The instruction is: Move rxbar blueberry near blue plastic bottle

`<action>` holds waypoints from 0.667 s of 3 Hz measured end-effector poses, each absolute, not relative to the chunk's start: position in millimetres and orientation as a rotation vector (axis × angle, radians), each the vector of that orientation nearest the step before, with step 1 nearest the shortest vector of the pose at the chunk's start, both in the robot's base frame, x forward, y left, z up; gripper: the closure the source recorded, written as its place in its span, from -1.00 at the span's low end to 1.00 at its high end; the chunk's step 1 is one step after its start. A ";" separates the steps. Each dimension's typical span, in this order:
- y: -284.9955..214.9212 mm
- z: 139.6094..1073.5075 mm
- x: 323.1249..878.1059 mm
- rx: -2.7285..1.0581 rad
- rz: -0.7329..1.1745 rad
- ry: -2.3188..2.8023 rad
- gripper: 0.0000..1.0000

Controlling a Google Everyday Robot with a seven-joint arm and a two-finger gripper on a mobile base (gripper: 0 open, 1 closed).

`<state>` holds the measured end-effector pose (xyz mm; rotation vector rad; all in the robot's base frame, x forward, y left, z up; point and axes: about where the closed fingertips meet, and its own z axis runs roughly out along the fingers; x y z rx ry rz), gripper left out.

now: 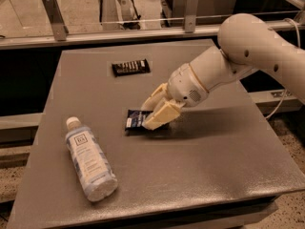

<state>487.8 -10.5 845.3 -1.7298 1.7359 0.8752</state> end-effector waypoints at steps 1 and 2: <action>13.1 839.5 470.9 -1.777 0.943 1.697 1.00; 32.6 836.6 455.5 -1.816 1.011 1.671 0.66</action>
Offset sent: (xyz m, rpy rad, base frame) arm -0.0492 0.0627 -0.0116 0.0427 0.1106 0.1722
